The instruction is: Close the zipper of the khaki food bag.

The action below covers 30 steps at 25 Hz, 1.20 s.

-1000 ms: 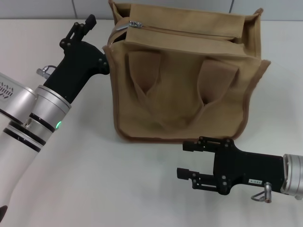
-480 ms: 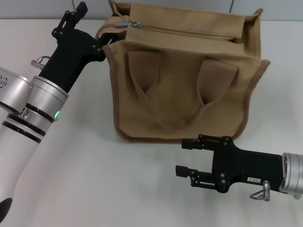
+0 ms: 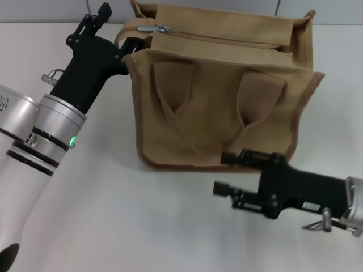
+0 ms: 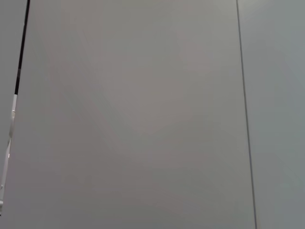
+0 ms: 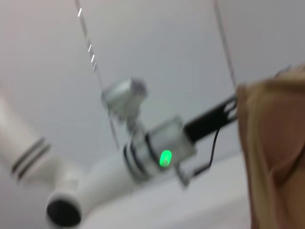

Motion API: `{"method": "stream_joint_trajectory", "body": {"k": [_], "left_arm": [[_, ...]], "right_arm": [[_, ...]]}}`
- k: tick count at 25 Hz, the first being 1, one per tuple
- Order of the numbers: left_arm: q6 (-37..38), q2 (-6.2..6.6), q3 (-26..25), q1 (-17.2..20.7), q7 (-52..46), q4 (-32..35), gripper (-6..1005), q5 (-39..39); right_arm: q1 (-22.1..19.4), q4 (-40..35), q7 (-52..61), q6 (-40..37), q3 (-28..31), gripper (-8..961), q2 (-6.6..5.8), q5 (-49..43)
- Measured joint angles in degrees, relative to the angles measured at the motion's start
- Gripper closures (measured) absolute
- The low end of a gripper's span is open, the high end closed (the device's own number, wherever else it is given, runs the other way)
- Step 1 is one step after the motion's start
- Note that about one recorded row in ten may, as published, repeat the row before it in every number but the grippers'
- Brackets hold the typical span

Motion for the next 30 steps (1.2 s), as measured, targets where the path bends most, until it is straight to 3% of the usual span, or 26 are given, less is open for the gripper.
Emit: {"method": "stream_joint_trajectory", "body": {"k": [6,19,24,26,27,30], "left_arm": [[1.34,0.25,0.04,1.41,0.06,-2.62,422,0.71],[3.00,0.01,0.06,2.15,5.28,-3.79,849,4.73],[3.02,-0.02,0.06,2.31,5.30,-4.36,974,5.11],[2.93,-0.03,0.06,2.31,5.32,-4.91,997,5.26],[2.93,-0.03,0.06,2.31,5.32,-4.91,997,5.26],[3.04,-0.02,0.14,2.35,5.33,-5.58,997,5.29]], "right_arm": [[-2.95,-1.75,3.46,-8.30,0.17,288,-0.30,8.07],[-3.72,-2.07,5.87,-14.05,2.23,288,-0.19,10.77],[-2.19,-6.03,21.06,-18.65,3.06,288,-0.33,11.26],[-0.73,-11.57,38.12,-20.03,3.19,288,-0.60,12.37],[-0.73,-11.57,38.12,-20.03,3.19,288,-0.60,12.37],[1.90,-15.31,56.74,-19.56,3.23,288,-1.79,12.65]]}}
